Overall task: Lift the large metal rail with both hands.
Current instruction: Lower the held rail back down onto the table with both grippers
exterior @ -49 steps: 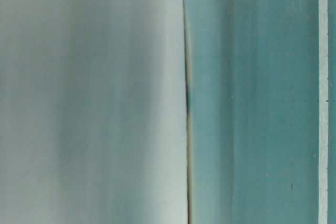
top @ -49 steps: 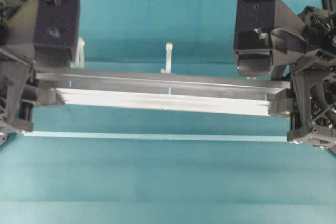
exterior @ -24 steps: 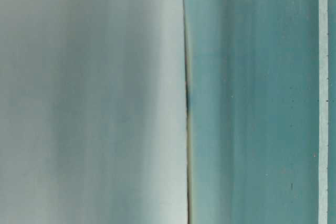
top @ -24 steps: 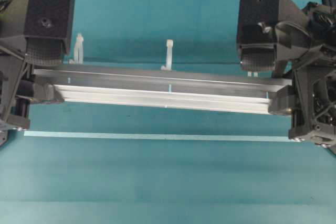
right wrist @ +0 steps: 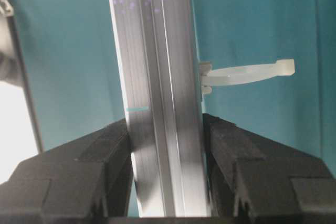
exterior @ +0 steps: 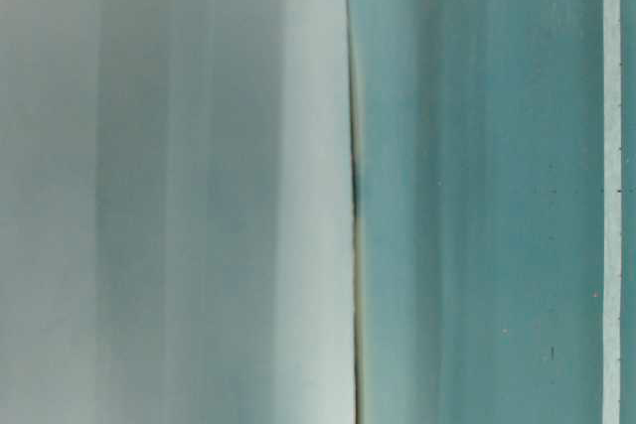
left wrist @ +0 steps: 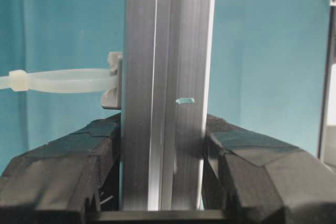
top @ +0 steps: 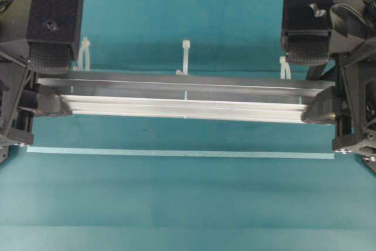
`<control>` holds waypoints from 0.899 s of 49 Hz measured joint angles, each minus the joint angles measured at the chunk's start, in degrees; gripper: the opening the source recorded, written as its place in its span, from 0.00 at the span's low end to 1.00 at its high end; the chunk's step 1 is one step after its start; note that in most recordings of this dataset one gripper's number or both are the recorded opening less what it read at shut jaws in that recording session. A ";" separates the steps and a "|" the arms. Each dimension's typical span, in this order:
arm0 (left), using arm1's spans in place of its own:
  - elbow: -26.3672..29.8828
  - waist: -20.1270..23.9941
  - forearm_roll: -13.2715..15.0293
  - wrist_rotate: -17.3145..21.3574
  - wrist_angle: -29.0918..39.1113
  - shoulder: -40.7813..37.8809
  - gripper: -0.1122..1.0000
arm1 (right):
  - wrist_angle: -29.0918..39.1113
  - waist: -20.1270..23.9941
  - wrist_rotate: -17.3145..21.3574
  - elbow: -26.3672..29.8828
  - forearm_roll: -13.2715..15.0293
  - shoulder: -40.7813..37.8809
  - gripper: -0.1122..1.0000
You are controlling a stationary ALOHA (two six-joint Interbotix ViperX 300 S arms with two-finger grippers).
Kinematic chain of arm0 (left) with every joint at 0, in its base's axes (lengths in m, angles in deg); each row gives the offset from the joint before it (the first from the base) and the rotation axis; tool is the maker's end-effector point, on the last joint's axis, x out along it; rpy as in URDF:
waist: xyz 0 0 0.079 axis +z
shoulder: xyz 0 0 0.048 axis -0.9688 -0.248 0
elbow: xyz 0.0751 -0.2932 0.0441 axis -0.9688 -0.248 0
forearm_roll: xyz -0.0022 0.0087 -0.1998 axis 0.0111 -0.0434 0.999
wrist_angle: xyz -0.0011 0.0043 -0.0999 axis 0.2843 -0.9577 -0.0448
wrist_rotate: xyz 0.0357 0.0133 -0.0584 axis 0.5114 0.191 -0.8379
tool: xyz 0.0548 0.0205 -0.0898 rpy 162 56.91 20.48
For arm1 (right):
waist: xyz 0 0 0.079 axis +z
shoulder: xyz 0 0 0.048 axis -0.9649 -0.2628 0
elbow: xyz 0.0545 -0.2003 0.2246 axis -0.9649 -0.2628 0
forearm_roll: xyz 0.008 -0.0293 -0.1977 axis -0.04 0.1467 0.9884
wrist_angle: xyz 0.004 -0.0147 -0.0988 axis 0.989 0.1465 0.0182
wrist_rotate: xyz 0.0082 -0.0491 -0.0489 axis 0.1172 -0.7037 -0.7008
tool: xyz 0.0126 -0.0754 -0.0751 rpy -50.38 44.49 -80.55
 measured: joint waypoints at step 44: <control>-34.10 2.90 -0.26 -0.09 -22.76 0.09 0.43 | -26.46 -3.25 -6.50 -37.53 1.32 0.26 0.48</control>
